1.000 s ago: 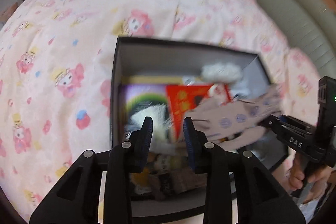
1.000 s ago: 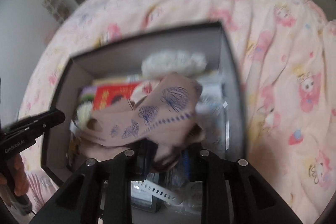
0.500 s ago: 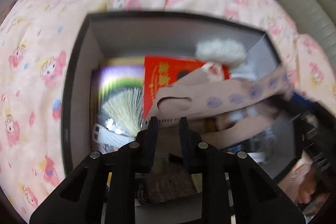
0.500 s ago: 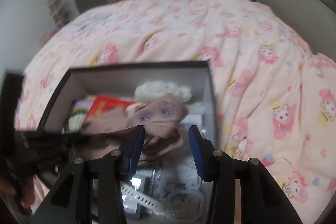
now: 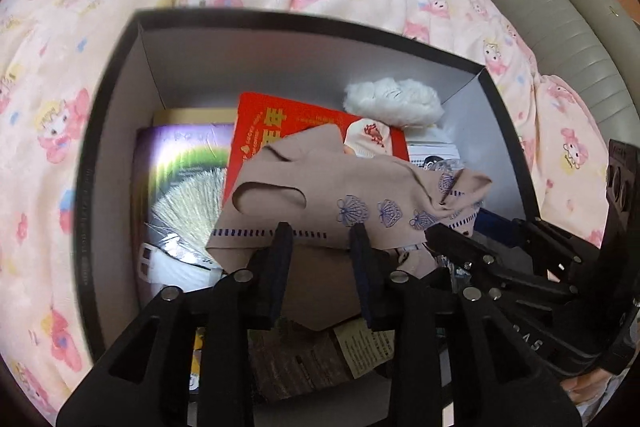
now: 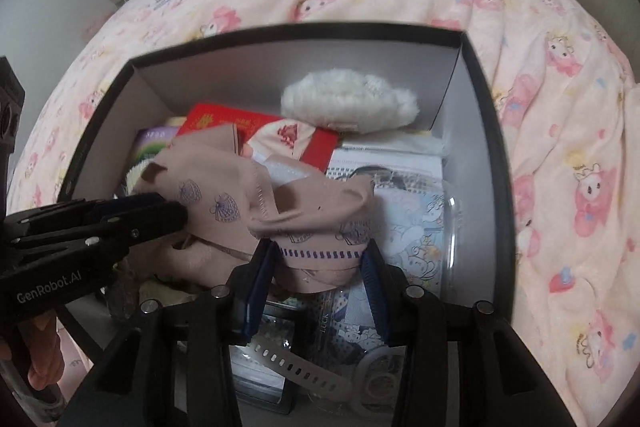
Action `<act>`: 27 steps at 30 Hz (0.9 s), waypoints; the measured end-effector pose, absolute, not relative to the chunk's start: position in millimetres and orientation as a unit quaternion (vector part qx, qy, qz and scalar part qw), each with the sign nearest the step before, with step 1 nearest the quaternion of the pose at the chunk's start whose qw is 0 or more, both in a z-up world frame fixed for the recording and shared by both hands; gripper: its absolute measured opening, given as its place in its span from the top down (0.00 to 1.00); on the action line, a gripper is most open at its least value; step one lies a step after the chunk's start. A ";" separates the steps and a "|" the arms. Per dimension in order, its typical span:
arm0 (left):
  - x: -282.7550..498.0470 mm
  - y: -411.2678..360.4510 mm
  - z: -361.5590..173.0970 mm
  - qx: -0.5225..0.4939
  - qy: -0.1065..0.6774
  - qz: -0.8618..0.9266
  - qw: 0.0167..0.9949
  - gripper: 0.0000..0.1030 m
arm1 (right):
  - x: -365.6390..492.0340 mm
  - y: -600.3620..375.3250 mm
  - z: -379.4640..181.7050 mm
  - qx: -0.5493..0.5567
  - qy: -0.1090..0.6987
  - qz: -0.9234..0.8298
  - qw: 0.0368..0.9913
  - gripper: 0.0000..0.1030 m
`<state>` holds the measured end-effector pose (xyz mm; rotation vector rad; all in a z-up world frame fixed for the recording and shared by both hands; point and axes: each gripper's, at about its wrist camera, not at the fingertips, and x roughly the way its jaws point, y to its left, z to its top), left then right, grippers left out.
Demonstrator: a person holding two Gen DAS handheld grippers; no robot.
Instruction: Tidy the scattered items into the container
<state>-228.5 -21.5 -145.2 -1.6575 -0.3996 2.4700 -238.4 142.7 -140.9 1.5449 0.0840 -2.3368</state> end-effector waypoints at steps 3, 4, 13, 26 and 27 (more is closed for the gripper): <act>-216.2 -19.3 -125.9 -0.516 -0.118 0.846 0.063 0.46 | -229.6 146.5 -125.0 0.525 0.030 -0.837 0.151 0.62; -212.3 -20.5 -117.4 -0.503 -0.116 0.855 0.060 0.35 | -224.1 147.6 -114.7 0.510 0.034 -0.847 0.144 0.59; -157.7 -33.5 0.1 -0.366 -0.076 0.927 0.026 0.08 | -174.8 152.6 -8.7 0.392 0.025 -0.914 0.106 0.24; -55.1 -45.0 97.4 -0.273 -0.073 0.959 0.001 0.01 | -82.4 136.2 93.4 0.321 0.017 -0.942 0.094 0.19; -44.2 -45.8 101.3 -0.267 -0.074 0.961 -0.001 0.01 | -74.0 135.3 96.8 0.313 0.021 -0.946 0.087 0.19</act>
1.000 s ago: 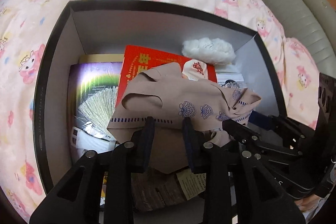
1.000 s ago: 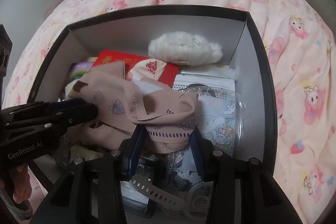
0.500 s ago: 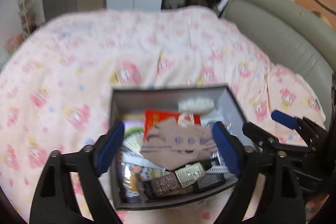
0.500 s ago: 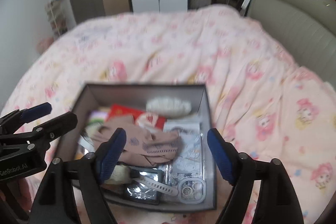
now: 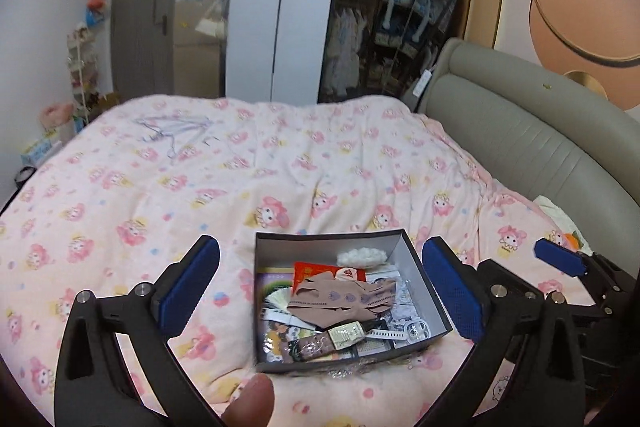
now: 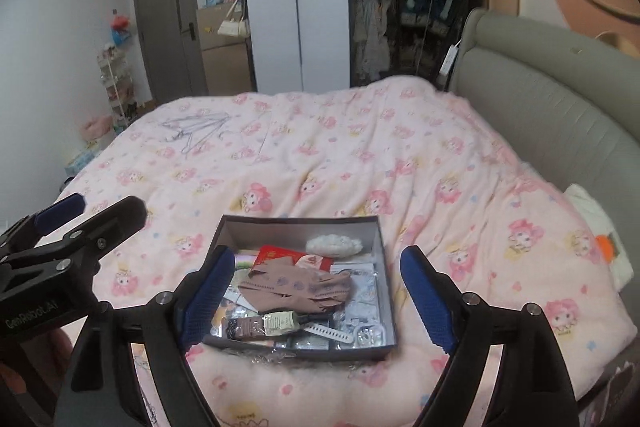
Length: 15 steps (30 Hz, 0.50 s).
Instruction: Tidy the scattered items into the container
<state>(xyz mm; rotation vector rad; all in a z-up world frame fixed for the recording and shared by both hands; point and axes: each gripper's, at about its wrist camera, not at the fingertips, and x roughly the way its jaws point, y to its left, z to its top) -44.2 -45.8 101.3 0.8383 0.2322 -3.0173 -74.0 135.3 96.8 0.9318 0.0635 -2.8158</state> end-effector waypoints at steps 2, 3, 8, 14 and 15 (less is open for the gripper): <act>-25.6 -47.9 106.0 0.260 0.078 -0.962 -0.001 0.01 | -59.6 133.5 102.6 0.301 0.029 -0.950 0.080 0.19; -16.6 -49.2 107.2 0.259 0.082 -0.962 -0.003 0.01 | -50.5 132.8 105.0 0.297 0.034 -0.950 0.088 0.19; 22.2 -51.8 107.9 0.256 0.077 -0.963 0.011 0.01 | -12.1 132.5 107.3 0.286 0.036 -0.954 0.083 0.18; 60.5 -48.7 98.8 0.261 0.078 -0.962 0.012 0.01 | 22.0 135.3 102.2 0.285 0.032 -0.955 0.072 0.18; 65.6 -47.5 96.9 0.262 0.079 -0.962 0.011 0.01 | 27.6 136.4 100.9 0.286 0.030 -0.955 0.069 0.18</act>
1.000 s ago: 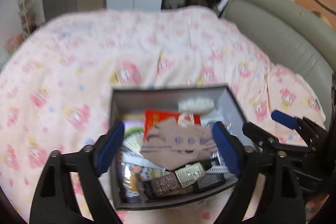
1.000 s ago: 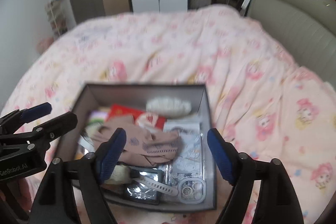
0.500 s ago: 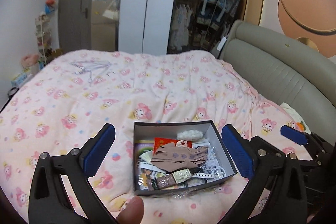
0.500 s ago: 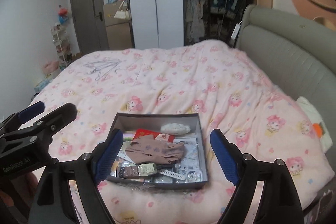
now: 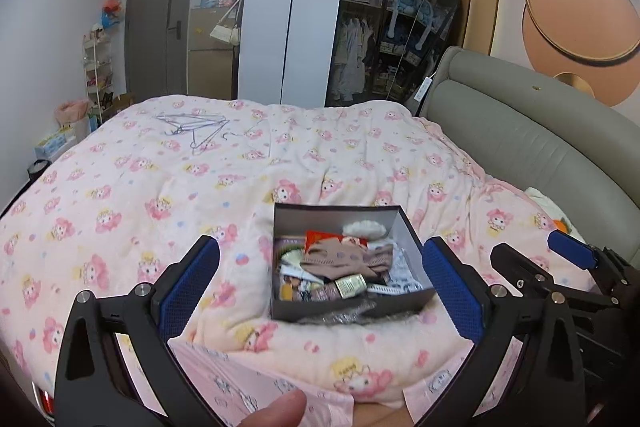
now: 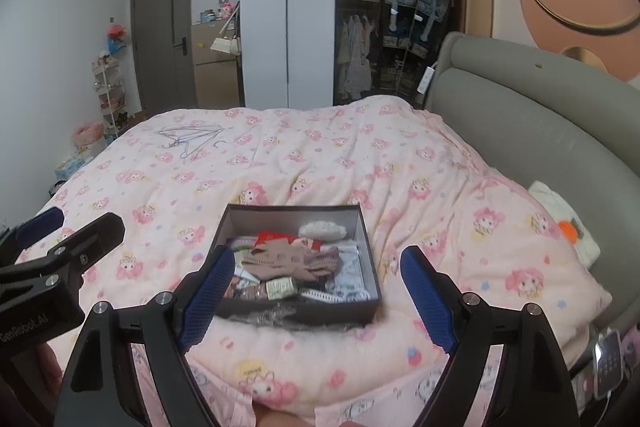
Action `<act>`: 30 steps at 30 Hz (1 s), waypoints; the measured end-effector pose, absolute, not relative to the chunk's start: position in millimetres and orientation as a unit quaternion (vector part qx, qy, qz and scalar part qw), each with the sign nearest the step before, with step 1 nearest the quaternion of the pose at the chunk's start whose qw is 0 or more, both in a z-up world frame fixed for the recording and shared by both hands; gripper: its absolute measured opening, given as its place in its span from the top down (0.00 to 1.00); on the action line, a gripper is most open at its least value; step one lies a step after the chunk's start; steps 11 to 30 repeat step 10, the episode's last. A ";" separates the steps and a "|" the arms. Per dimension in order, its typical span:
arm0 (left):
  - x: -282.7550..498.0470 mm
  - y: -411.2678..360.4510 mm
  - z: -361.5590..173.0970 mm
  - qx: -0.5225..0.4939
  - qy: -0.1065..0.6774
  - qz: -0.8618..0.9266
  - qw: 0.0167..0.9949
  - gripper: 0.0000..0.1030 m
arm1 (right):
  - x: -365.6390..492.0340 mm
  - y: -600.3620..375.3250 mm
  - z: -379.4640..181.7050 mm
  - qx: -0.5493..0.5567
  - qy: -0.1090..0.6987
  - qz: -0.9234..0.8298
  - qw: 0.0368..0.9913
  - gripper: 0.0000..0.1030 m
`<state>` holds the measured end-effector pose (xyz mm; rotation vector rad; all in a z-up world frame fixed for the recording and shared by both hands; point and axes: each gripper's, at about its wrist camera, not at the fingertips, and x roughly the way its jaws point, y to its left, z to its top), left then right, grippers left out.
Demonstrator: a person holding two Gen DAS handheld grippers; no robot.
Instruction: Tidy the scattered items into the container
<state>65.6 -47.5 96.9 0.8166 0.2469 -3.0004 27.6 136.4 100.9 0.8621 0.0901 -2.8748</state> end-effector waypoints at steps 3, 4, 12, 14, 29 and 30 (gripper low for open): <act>78.0 -42.9 92.5 0.264 0.072 -0.962 0.008 0.01 | 44.1 137.1 98.7 0.284 0.029 -0.956 0.064 0.18; 81.2 -41.1 91.1 0.265 0.068 -0.962 0.006 0.01 | 47.6 138.3 98.2 0.283 0.028 -0.957 0.063 0.18; 88.6 -35.4 82.4 0.271 0.063 -0.961 0.001 0.01 | 57.5 142.7 93.0 0.285 0.023 -0.957 0.055 0.18; 88.6 -35.4 82.4 0.271 0.063 -0.961 0.001 0.01 | 57.5 142.7 93.0 0.285 0.023 -0.957 0.055 0.18; 88.6 -35.4 82.4 0.271 0.063 -0.961 0.001 0.01 | 57.5 142.7 93.0 0.285 0.023 -0.957 0.055 0.18; 88.6 -35.4 82.4 0.271 0.063 -0.961 0.001 0.01 | 57.5 142.7 93.0 0.285 0.023 -0.957 0.055 0.18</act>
